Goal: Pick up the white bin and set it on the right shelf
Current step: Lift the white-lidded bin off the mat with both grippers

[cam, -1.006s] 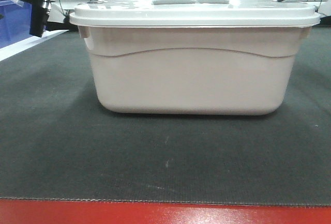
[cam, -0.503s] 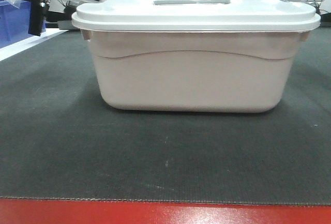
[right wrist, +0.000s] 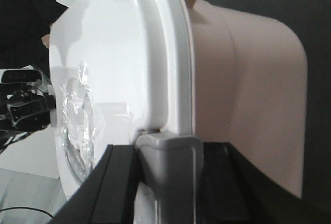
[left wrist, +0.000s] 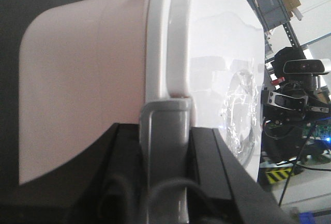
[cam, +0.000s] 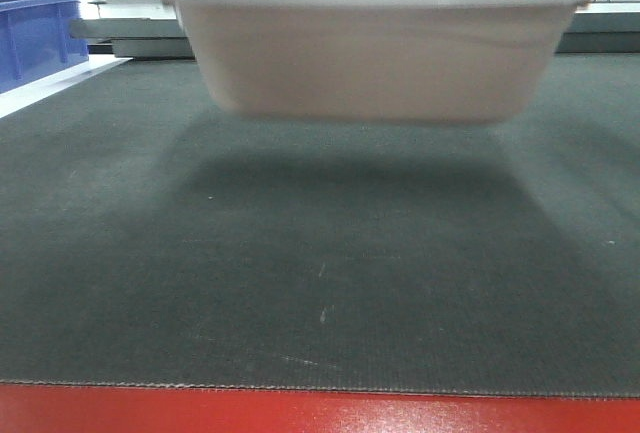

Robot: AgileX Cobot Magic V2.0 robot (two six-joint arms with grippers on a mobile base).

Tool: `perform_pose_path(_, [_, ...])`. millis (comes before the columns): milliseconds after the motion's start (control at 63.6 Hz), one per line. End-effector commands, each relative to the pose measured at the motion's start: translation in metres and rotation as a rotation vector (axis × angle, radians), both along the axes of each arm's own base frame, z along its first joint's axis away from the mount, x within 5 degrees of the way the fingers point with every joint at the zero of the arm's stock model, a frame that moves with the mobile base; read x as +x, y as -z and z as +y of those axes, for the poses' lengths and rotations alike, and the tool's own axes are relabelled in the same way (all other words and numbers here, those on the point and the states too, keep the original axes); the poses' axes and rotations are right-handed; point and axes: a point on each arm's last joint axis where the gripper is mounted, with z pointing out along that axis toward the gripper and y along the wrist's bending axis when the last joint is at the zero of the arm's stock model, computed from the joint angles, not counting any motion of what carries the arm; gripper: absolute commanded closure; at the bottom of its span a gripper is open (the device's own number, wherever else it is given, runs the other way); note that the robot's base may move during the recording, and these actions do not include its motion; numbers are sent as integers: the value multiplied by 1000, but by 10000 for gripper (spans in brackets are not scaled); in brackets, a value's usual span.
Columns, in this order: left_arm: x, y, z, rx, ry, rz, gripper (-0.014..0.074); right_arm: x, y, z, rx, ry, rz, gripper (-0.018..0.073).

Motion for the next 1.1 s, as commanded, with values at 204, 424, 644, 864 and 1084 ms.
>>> perform_pose_path(204, [-78, -106, -6, 13, 156, -305, 722, -76, -96, 32, 64, -186, -295, 487])
perform_pose_path(424, [-111, -129, -5, 103, 154, -396, 722, -122, -128, 52, 10, -228, -421, 487])
perform_pose_path(644, [-128, -135, -17, 157, 195, -433, 722, -152, -144, 73, -14, -296, -493, 487])
perform_pose_path(864, [-139, -134, -29, 177, 236, -442, 722, -159, -147, 75, -21, -304, -509, 487])
perform_pose_path(1084, [-139, -134, -29, 176, 239, -443, 722, -159, -146, 75, -25, -299, -508, 487])
